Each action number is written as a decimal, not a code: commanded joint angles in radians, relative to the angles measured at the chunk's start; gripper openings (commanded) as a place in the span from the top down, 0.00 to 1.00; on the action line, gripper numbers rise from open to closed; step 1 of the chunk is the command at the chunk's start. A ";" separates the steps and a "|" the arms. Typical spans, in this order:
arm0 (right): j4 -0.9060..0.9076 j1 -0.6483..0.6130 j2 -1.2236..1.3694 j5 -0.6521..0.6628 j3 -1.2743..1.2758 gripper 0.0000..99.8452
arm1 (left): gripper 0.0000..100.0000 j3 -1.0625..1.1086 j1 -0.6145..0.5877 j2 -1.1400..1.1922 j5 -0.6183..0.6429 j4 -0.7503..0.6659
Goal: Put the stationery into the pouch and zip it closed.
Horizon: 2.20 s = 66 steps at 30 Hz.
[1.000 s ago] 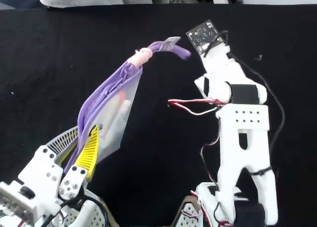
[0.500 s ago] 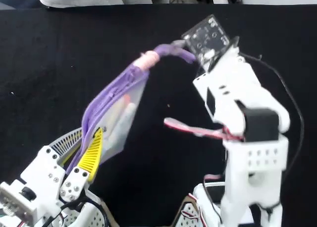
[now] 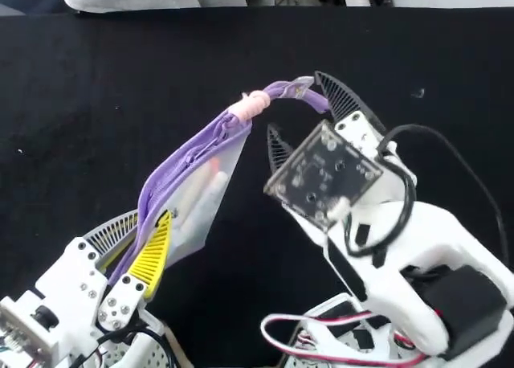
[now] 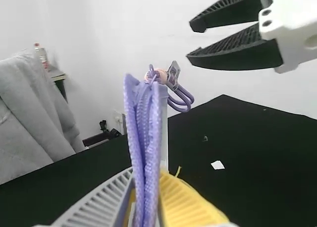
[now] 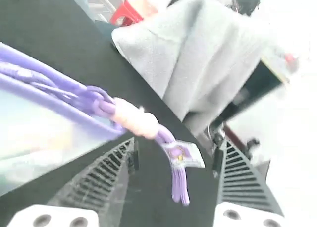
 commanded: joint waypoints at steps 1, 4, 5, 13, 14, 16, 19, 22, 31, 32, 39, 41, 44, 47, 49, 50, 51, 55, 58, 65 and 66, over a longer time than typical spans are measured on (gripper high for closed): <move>-0.014 -0.021 0.070 0.025 -0.044 0.75 | 0.97 -0.039 0.094 0.005 0.002 -0.034; -0.002 -0.023 0.145 0.043 -0.056 0.75 | 0.97 -0.039 0.137 0.005 0.002 -0.031; 0.017 -0.023 0.162 0.075 -0.074 0.75 | 0.97 -0.039 0.140 0.005 0.002 -0.035; 0.278 -0.060 0.262 0.236 -0.344 0.75 | 0.97 -0.053 0.140 0.005 -0.032 -0.037; 0.276 -0.057 0.268 0.245 -0.352 0.75 | 0.97 -0.050 0.140 0.005 -0.040 -0.037; 0.276 -0.020 0.271 0.279 -0.337 0.75 | 0.97 -0.051 0.143 0.005 -0.040 -0.037; 0.276 0.012 0.269 0.342 -0.305 0.75 | 0.97 -0.053 0.142 0.005 -0.049 -0.035; 0.276 0.081 0.269 0.390 -0.321 0.75 | 0.97 -0.048 0.142 0.005 -0.061 -0.028; 0.276 0.206 0.242 0.437 -0.317 0.75 | 0.97 -0.054 0.142 0.005 -0.080 -0.038; 0.276 0.203 0.222 0.453 -0.278 0.75 | 0.97 -0.054 0.142 0.005 -0.080 -0.038; 0.275 0.147 0.133 0.485 -0.068 0.75 | 0.97 -0.047 0.142 0.005 -0.080 -0.058; 0.272 0.118 0.134 0.483 -0.053 0.75 | 0.97 -0.047 0.142 0.005 -0.075 -0.058; 0.247 0.089 0.136 0.483 -0.054 0.75 | 0.97 -0.047 0.142 0.005 -0.075 -0.058; 0.180 0.087 0.136 0.483 -0.054 0.75 | 0.97 -0.048 0.142 0.005 -0.075 -0.052; 0.163 0.087 0.136 0.483 -0.053 0.75 | 0.97 -0.051 0.142 0.005 -0.075 -0.051; 0.161 0.083 0.136 0.485 -0.048 0.75 | 0.97 -0.051 0.142 0.005 -0.075 -0.051; 0.160 0.081 0.137 0.485 -0.047 0.75 | 0.97 -0.051 0.142 0.005 -0.075 -0.051; 0.127 0.081 0.153 0.486 -0.047 0.75 | 0.97 -0.047 0.148 0.005 -0.075 -0.051; 0.126 0.081 0.209 0.505 -0.048 0.75 | 0.97 -0.048 0.150 0.005 -0.074 -0.051; 0.135 0.106 0.236 0.516 -0.107 0.90 | 0.97 -0.051 0.143 0.005 -0.074 -0.038; 0.135 0.121 0.237 0.516 -0.111 0.94 | 0.97 -0.053 0.143 0.005 -0.074 -0.038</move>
